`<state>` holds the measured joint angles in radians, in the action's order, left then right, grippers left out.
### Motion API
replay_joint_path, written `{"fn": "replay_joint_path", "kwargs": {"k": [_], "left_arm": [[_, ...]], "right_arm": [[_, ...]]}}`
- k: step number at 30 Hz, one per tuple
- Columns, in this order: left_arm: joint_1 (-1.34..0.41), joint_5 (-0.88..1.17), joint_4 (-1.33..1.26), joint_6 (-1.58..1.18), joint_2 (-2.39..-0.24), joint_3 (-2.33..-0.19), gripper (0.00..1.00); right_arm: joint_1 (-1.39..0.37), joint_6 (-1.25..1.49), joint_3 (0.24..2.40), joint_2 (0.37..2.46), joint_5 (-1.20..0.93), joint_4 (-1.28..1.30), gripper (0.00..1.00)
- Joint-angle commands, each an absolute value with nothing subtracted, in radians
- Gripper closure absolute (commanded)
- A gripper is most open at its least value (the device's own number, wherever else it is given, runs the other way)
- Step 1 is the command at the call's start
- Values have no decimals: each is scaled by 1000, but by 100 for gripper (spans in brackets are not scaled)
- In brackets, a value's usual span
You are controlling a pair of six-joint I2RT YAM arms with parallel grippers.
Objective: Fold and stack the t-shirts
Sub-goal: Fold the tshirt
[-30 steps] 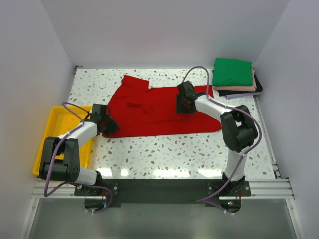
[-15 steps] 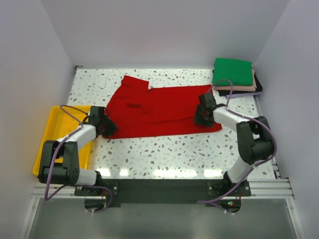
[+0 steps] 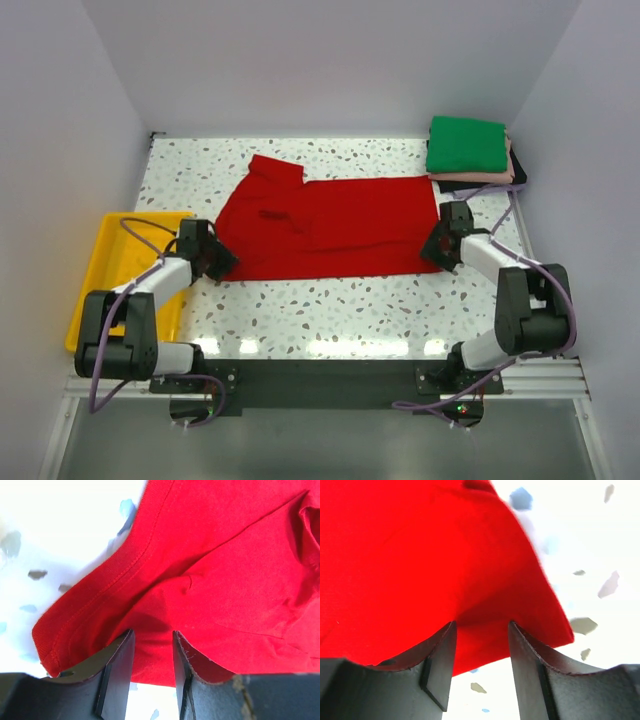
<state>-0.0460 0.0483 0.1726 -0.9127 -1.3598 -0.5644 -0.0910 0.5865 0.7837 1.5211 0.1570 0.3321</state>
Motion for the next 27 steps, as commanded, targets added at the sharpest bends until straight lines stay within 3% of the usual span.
{"fn": "replay_joint_path", "kwargs": {"k": [1, 13, 18, 22, 27], "left_arm": [[-37, 38, 255, -928, -1333, -509, 58], [-38, 87, 368, -948, -1112, -449, 57], [-38, 94, 402, -871, -1071, -596, 44], [-38, 113, 318, -832, -1184, -751, 43], [-55, 178, 227, -802, -1466, -899, 48]], "right_arm": [[-28, 623, 715, 1471, 140, 433, 51], [-3, 651, 600, 1241, -63, 494, 49], [-9, 583, 692, 1210, -173, 442, 47], [-150, 569, 838, 1258, -123, 367, 46], [-330, 545, 1024, 1462, -104, 262, 49]]}}
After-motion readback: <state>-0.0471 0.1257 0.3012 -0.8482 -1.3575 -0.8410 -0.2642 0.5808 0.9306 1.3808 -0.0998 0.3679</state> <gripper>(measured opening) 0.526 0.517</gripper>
